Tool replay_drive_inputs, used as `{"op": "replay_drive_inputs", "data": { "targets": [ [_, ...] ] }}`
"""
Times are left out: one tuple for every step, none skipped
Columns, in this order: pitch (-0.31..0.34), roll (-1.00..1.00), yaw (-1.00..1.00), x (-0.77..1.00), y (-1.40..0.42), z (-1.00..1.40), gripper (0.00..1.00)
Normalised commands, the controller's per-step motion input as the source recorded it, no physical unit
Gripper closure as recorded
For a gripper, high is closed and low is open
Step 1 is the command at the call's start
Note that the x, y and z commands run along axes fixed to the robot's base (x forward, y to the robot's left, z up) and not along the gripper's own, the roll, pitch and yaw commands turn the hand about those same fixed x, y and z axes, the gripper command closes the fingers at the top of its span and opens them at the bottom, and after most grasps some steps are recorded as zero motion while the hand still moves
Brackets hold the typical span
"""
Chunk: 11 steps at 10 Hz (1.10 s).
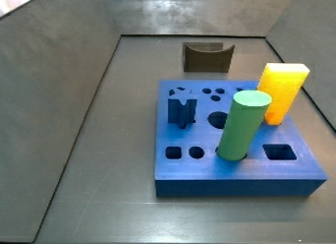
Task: Pick up the square-circle object. Move up. Rotate the square-circle object. Place the square-circle object on the fixture. Regrasp the square-circle object. Move to above the board. Insert the square-circle object.
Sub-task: Move to above the board, then insert the square-circle object.
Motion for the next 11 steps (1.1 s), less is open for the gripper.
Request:
{"op": "replay_drive_inputs", "data": {
  "targets": [
    [0.063, 0.0, 0.01, 0.69, -1.0, -0.05, 1.0],
    [0.058, 0.02, 0.01, 0.71, -1.0, -0.06, 1.0],
    [0.048, 0.03, 0.01, 0.75, -1.0, -0.05, 1.0],
    [0.047, 0.06, 0.01, 0.54, -0.67, -0.03, 1.0],
    [0.047, 0.08, 0.01, 0.35, -0.4, -0.02, 1.0],
    [0.041, 0.06, 0.01, 0.17, -0.21, 0.02, 1.0],
    [0.0, 0.0, 0.0, -0.05, 0.0, 0.0, 1.0],
    [-0.006, 0.0, -0.24, -0.07, -0.08, -0.03, 1.0],
    [-0.179, -0.05, -0.67, 0.0, -0.23, -0.1, 1.0],
    [-0.189, -0.05, -0.77, 0.03, -0.25, -0.18, 1.0],
    [-0.147, -0.06, -0.81, 0.01, -0.25, -0.13, 1.0]
  ]
}}
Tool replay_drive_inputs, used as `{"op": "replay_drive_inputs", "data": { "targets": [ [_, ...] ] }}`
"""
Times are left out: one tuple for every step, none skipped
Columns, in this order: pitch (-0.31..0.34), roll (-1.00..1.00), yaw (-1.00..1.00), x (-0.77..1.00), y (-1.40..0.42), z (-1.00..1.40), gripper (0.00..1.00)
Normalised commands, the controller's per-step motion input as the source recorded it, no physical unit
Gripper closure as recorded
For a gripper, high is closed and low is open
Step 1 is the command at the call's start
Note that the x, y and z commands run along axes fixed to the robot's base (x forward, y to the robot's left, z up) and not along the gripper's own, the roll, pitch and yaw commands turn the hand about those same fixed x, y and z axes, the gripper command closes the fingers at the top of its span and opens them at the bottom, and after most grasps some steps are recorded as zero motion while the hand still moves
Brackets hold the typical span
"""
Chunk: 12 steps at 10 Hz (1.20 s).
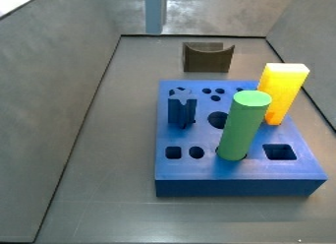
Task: Pick up the square-circle object. Move up. Rotate the square-circle object. Place the square-circle object on the fixture. Regrasp the square-circle object. Move to above the board. Insert the square-circle object.
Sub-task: Insert the square-circle object.
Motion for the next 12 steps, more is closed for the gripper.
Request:
{"op": "replay_drive_inputs", "data": {
  "targets": [
    [-0.106, -0.03, -0.81, 0.01, -0.31, -0.15, 1.0],
    [-0.081, -0.01, -0.75, 0.01, -0.42, -0.11, 1.0],
    [-0.074, 0.0, -0.73, 0.02, -0.46, -0.13, 1.0],
    [-0.066, 0.0, -0.71, 0.04, -0.51, -0.21, 1.0],
    [-0.023, 0.0, -0.83, 0.01, -0.4, -0.12, 1.0],
    [-0.07, 0.0, -0.84, 0.05, -0.34, -0.19, 1.0],
    [-0.079, 0.0, -0.8, 0.11, -0.35, -0.22, 1.0],
    [-0.051, 0.0, -0.75, 0.21, -0.31, -0.22, 1.0],
    [-0.029, 0.0, -0.61, 0.38, -0.34, -0.25, 1.0],
    [-0.019, 0.0, -0.52, 0.5, -0.3, -0.28, 1.0],
    [-0.034, 0.0, -0.64, 0.39, -0.24, -0.24, 1.0],
    [-0.034, 0.0, -0.71, 0.31, -0.21, -0.25, 1.0]
  ]
}}
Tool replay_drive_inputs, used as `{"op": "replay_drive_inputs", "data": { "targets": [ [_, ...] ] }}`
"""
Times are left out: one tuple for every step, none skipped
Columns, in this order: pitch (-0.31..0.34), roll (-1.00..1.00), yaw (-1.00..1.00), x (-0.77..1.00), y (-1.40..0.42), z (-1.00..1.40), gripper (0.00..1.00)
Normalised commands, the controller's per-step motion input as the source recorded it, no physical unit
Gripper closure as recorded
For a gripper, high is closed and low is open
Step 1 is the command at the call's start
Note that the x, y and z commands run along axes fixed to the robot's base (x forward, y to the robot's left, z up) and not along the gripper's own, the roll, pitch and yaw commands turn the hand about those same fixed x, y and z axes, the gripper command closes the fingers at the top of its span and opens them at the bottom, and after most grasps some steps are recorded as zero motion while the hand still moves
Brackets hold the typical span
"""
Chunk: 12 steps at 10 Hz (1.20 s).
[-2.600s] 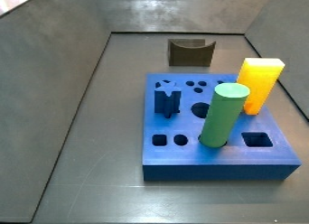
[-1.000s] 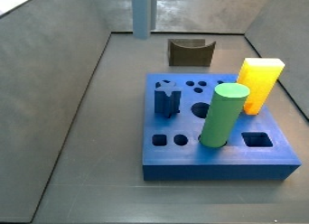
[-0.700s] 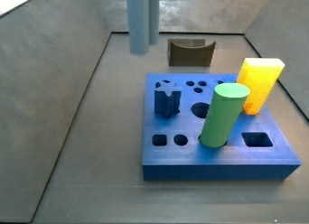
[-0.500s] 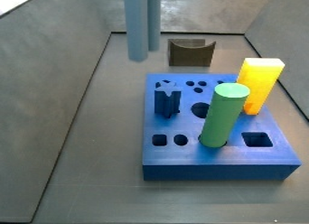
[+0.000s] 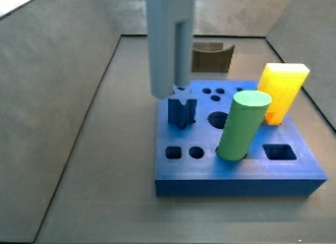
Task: Pick up the square-circle object. Move up. Rotate the square-circle object. Place the square-circle object on the fixture. Regrasp the square-circle object. Move to above the board. Insert the square-circle object.
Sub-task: Insert the square-circle object.
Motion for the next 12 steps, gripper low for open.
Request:
{"op": "replay_drive_inputs", "data": {
  "targets": [
    [-0.071, 0.0, -0.78, 0.23, -0.18, -0.27, 1.0],
    [-0.104, 0.0, -0.81, 0.19, -0.14, -0.3, 1.0],
    [-0.074, 0.06, -0.81, 0.21, -0.15, -0.4, 1.0],
    [-0.069, 0.13, -0.91, 0.11, -0.04, -0.42, 1.0],
    [-0.069, 0.25, -0.93, 0.04, 0.0, -0.35, 1.0],
    [-0.026, 0.32, -0.87, 0.0, 0.0, -0.4, 1.0],
    [-0.044, 0.34, -0.86, 0.0, 0.0, -0.41, 1.0],
    [-0.093, 0.36, -0.87, 0.1, -0.01, -0.42, 1.0],
    [-0.099, 0.34, -0.72, 0.3, -0.08, -0.36, 1.0],
    [-0.094, 0.32, -0.6, 0.45, -0.15, -0.33, 1.0],
    [-0.091, 0.3, -0.61, 0.43, -0.16, -0.28, 1.0],
    [0.031, 0.2, -0.35, 0.39, -0.41, -0.17, 1.0]
  ]
}}
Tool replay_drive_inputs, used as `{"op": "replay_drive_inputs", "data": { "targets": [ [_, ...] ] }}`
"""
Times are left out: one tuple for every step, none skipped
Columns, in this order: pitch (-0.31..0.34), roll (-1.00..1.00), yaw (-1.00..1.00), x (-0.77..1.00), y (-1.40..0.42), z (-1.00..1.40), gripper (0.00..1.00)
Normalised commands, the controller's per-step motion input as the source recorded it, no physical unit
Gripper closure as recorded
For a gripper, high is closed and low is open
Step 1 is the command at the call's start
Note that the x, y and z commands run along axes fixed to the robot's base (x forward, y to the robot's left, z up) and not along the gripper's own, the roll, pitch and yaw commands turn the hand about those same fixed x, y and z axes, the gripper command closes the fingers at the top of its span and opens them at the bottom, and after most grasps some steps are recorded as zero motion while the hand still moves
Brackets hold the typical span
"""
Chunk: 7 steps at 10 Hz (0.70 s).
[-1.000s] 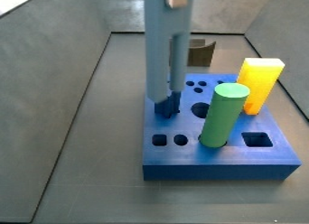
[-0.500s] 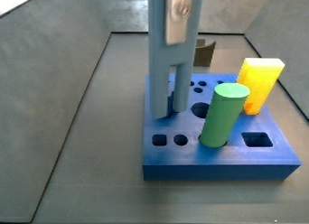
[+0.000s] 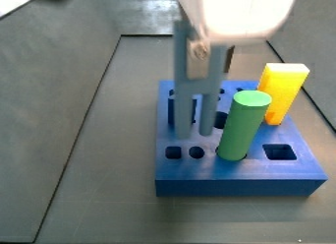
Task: Pick up the square-circle object. Move up. Rotate the square-circle object. Place the square-circle object on the fixture. Regrasp the square-circle object. Move to above the board. Insert the square-circle object.
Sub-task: Insert the square-circle object.
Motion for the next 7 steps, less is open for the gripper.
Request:
{"op": "replay_drive_inputs", "data": {
  "targets": [
    [0.024, 0.07, -0.05, 0.0, -0.25, -0.15, 1.0],
    [0.0, 0.1, -0.2, -0.06, -0.29, -0.4, 1.0],
    [0.0, 0.06, -0.2, -0.14, -0.19, -0.29, 1.0],
    [0.056, 0.09, -0.26, -0.04, -0.12, -0.14, 1.0],
    [0.14, 0.12, -0.36, 0.0, -0.03, -0.07, 1.0],
    [0.13, 0.07, -0.31, 0.0, 0.0, -0.06, 1.0],
    [0.034, 0.0, -0.2, 0.0, 0.0, -0.06, 1.0]
  ]
}}
